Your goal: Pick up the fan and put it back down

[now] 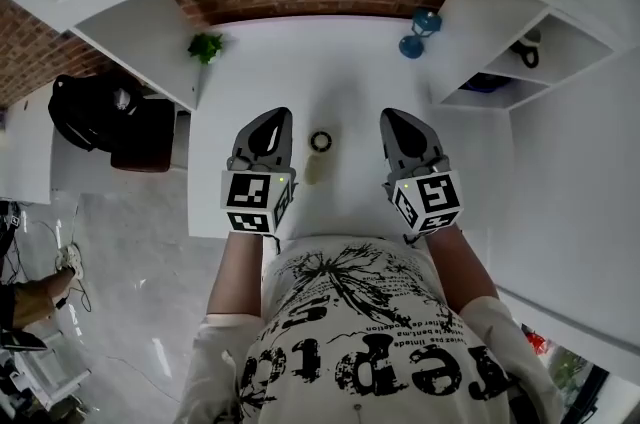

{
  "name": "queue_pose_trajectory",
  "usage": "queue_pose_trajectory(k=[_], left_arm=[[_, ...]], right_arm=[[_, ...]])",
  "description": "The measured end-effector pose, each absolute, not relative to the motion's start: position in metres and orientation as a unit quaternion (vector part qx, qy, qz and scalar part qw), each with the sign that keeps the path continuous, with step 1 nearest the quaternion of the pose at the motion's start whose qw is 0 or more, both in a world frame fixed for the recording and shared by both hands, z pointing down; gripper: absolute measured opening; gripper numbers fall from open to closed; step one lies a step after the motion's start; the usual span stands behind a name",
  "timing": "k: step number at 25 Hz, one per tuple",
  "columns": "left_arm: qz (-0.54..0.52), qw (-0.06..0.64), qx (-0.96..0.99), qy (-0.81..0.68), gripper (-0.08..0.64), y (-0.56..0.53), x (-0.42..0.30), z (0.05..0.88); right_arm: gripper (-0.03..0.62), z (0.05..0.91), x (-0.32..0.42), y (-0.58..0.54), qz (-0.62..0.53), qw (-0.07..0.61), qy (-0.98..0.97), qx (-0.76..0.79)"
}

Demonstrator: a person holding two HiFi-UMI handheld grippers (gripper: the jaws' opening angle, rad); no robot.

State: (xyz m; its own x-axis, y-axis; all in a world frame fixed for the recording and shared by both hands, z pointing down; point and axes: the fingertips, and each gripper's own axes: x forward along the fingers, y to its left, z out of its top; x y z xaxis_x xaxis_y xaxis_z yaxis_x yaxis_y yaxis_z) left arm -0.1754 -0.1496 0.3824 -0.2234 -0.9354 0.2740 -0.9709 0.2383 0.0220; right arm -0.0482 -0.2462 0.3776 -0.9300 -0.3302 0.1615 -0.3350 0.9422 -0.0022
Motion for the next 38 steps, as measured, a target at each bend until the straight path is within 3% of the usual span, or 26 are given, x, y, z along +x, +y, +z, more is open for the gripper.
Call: queue_pose_trajectory(k=[11, 38], left_arm=[[-0.025, -0.043, 0.65, -0.758, 0.014, -0.097, -0.163, 0.282], [-0.035, -0.036, 0.684, -0.728, 0.014, -0.061, -0.169, 0.289]], right_arm=[[0.014, 0.318, -0.046, -0.211, -0.046, 0.011, -0.985, 0.164], [0.012, 0.33, -0.069, -0.174, -0.041, 0.019, -0.981, 0.189]])
